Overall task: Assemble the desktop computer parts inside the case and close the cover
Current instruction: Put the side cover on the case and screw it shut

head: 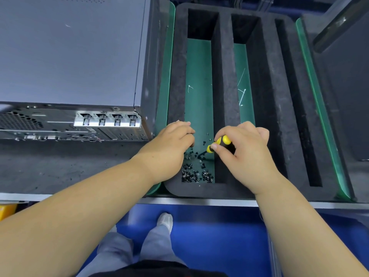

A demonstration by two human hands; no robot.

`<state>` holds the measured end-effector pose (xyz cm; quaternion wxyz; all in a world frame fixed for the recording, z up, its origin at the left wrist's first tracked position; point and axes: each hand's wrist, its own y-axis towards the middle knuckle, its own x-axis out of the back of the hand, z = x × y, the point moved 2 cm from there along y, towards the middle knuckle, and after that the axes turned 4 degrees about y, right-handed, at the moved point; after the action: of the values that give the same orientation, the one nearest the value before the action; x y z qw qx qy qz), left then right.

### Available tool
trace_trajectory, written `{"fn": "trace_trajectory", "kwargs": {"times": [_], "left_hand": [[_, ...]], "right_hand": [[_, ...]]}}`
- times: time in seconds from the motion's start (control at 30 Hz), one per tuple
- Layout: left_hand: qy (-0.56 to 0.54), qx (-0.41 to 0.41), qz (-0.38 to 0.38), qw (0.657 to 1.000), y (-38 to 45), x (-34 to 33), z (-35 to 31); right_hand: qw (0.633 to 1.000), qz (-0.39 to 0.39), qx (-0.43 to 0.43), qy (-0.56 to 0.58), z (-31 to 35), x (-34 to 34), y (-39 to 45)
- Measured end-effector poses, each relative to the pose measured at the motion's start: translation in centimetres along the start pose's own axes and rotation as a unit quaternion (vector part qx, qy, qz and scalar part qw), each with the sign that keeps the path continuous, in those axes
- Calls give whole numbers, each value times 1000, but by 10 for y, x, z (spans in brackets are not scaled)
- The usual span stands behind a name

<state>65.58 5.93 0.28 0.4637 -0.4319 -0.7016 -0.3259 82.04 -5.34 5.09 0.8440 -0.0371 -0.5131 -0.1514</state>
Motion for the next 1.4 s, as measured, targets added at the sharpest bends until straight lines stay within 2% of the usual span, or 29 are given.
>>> {"fn": "trace_trajectory", "kwargs": {"times": [0.63, 0.93, 1.13, 1.4], "left_hand": [[-5, 3, -5, 1000, -1, 3, -2], [-26, 18, -2, 1000, -2, 3, 0], [-17, 14, -12, 1000, -2, 1, -2], [-48, 26, -16, 998, -1, 3, 0]], "right_hand": [[999, 28, -5, 21, 8, -1, -9], [998, -34, -21, 49, 9, 21, -7], [999, 23, -21, -25, 15, 5, -9], [997, -58, -56, -19, 8, 16, -10]]}}
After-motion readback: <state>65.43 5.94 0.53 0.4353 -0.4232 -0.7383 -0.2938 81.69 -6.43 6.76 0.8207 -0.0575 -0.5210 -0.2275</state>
